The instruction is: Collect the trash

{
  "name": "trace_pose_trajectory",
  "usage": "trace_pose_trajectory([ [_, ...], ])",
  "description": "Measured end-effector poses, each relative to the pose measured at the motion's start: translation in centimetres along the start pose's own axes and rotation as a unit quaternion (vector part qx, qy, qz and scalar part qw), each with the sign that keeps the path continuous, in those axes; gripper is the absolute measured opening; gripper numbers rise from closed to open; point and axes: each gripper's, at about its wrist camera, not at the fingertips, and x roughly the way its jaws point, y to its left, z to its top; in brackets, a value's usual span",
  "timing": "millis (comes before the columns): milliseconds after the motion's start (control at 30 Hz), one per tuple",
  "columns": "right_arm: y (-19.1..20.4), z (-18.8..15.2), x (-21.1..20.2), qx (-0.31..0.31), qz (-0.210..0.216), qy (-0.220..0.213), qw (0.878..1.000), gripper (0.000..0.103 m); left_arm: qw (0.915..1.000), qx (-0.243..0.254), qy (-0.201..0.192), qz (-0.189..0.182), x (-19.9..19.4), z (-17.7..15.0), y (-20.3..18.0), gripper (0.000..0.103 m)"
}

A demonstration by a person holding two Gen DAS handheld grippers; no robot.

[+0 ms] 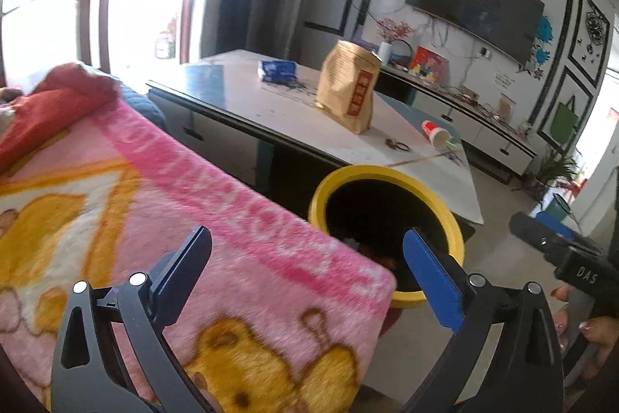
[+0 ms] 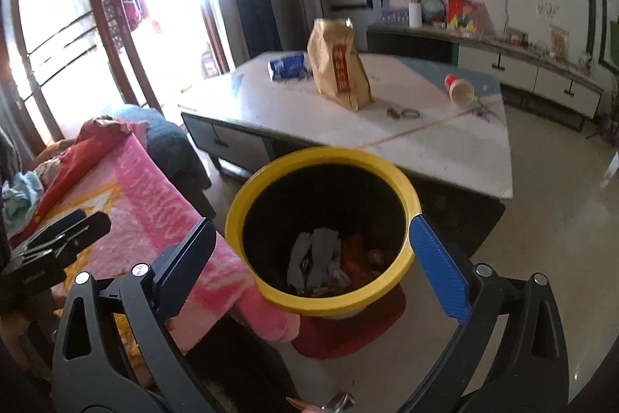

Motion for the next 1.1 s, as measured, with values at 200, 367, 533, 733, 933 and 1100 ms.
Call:
trace_pose_trajectory([
  [200,2.5,-1.6,-2.9,-0.002,0.007,-0.061,0.998,0.092,0.9978,0.002,-0.048,0.045,-4.2,-2.0,1.5,0.096],
  [367,5.3,-3.2,-5.2,-0.037,0.005,-0.126,0.991,0.092,0.9951,-0.006,-0.077,0.062,-7.2,-3.2,2.3,0.097],
  [533,6.7,-5.0,-6.1,-0.063,0.001,-0.148,0.987,0.092,0.9904,-0.003,-0.113,0.080,-10.1,-4.4,2.9,0.097],
  [733,8.0,-5.8,-8.0,-0.087,-0.002,-0.210,0.974,0.092,0.9874,-0.003,-0.134,0.084,-12.0,-6.0,3.5,0.097],
  [933,7.7,-5.7,-8.3,-0.069,0.007,-0.215,0.974,0.092,0.9852,0.009,-0.148,0.086,-13.0,-6.6,3.4,0.097],
  [1100,8.0,-5.9,-8.0,-0.072,0.007,-0.208,0.976,0.092,0.9849,0.008,-0.150,0.086,-13.1,-6.6,3.4,0.097],
])
